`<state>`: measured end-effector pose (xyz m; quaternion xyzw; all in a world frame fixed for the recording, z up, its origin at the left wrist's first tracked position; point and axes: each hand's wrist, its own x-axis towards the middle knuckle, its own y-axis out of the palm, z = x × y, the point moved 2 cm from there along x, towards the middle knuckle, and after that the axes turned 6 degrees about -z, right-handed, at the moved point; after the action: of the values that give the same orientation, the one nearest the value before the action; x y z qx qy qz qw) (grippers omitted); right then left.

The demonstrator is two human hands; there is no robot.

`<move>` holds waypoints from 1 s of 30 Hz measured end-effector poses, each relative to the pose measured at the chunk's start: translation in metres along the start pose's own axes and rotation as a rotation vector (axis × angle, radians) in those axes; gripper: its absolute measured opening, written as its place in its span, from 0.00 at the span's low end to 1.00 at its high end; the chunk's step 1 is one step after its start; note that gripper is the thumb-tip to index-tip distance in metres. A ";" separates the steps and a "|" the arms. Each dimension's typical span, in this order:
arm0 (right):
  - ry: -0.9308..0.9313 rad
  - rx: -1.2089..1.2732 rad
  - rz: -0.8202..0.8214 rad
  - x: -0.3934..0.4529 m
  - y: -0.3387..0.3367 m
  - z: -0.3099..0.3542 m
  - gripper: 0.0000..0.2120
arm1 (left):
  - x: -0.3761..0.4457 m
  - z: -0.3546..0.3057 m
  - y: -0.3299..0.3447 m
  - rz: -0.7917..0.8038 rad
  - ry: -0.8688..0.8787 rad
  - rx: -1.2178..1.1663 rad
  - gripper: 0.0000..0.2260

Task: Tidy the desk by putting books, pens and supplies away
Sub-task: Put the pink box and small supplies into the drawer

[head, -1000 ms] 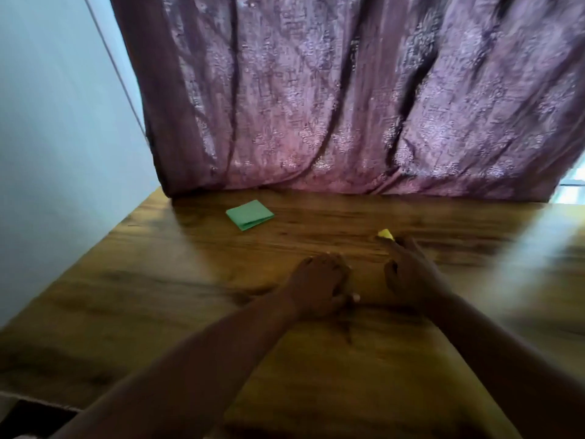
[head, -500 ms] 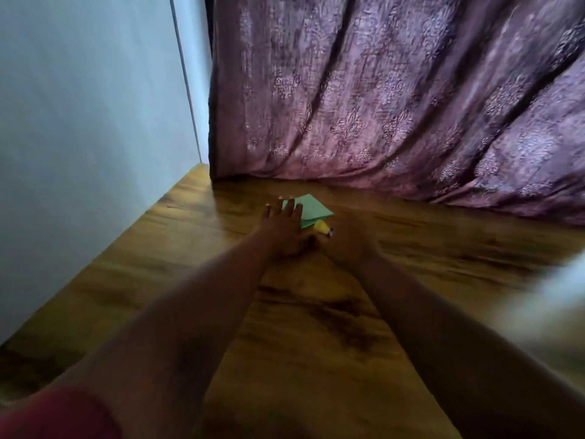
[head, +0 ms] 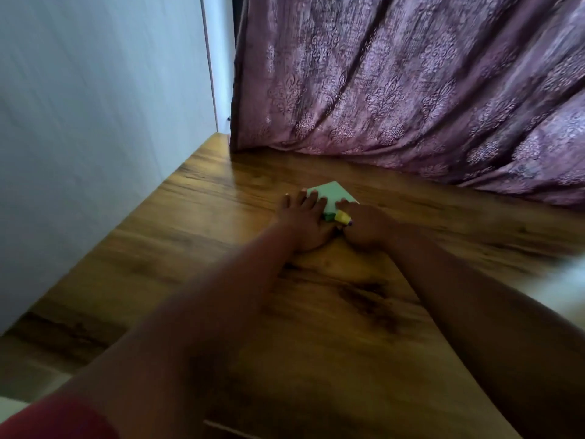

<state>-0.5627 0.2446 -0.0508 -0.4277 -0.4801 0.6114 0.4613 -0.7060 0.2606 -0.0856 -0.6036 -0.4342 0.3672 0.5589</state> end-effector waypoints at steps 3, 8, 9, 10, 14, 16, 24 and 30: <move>0.022 0.076 0.028 -0.053 0.003 0.009 0.33 | -0.050 -0.015 -0.004 0.044 0.058 -0.026 0.38; 0.009 0.265 -0.023 -0.177 0.015 0.011 0.34 | -0.175 -0.047 -0.008 0.105 0.194 -0.052 0.50; 0.033 0.299 -0.042 -0.202 0.021 0.006 0.33 | -0.198 -0.054 -0.009 0.116 0.236 -0.031 0.52; 0.060 0.336 -0.053 -0.227 0.026 0.003 0.32 | -0.219 -0.060 -0.008 0.125 0.276 -0.009 0.54; 0.045 0.369 -0.094 -0.306 0.045 -0.001 0.30 | -0.271 -0.083 0.002 -0.016 0.463 0.060 0.51; -0.009 0.321 -0.092 -0.328 0.050 -0.002 0.31 | -0.281 -0.091 0.011 -0.211 0.537 0.007 0.37; -0.089 0.285 -0.002 -0.412 0.046 -0.018 0.32 | -0.326 -0.134 -0.016 -0.401 0.698 -0.187 0.12; -0.029 0.158 0.121 -0.445 0.077 -0.042 0.30 | -0.357 -0.162 0.002 -0.226 0.691 -0.145 0.19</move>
<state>-0.4410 -0.1899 -0.0976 -0.4093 -0.4102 0.6803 0.4488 -0.6817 -0.1311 -0.0850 -0.6784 -0.3085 0.0459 0.6652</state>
